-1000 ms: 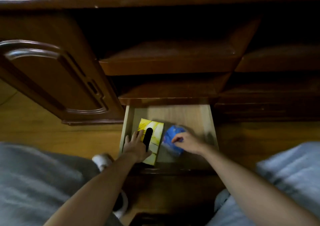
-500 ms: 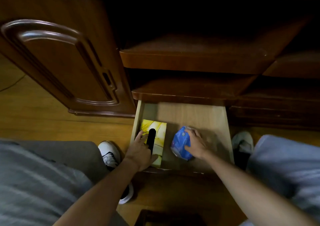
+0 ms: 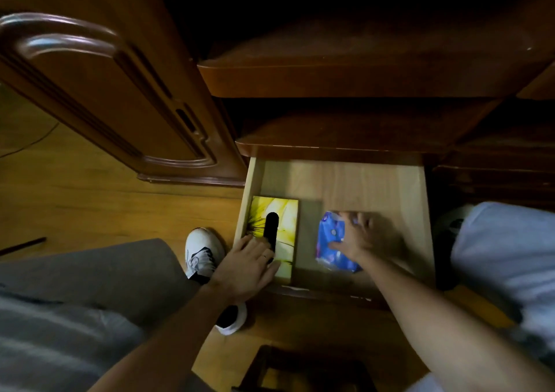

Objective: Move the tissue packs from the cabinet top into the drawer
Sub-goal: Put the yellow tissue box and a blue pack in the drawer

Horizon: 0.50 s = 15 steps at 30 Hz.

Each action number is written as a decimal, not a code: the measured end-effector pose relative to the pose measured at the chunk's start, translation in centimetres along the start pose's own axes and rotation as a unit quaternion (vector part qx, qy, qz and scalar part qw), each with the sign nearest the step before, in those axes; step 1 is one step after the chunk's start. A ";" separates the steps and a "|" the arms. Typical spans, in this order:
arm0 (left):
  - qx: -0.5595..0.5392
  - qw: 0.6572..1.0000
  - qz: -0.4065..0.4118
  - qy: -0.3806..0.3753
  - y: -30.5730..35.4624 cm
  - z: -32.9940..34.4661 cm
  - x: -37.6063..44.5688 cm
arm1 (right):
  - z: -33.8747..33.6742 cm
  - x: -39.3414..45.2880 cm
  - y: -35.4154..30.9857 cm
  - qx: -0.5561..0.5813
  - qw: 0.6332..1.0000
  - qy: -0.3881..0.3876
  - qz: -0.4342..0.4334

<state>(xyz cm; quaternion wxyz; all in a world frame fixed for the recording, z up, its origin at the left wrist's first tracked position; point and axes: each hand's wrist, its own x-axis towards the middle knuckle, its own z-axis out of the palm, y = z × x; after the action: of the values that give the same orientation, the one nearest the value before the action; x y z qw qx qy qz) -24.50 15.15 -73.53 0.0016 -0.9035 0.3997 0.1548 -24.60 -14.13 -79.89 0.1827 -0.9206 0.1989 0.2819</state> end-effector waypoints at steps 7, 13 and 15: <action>-0.011 0.998 -0.002 0.064 -0.2 0.1 0.9 | 1.1 -3.3 -2.4 0.078 0.987 -0.103 -0.095; -0.037 0.993 -0.048 0.103 0.7 -2.0 1.3 | -2.6 -5.3 -1.7 0.198 0.977 -0.078 -0.006; -0.060 0.989 -0.068 0.117 0.8 -3.5 1.2 | -3.9 -6.4 -1.0 0.176 0.981 -0.083 0.003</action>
<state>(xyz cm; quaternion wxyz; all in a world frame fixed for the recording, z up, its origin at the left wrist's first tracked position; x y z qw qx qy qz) -23.35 13.27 -70.49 -0.0885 -0.9388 0.3252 0.0711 -27.30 -13.35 -72.85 0.3573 -0.8468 0.2320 0.3183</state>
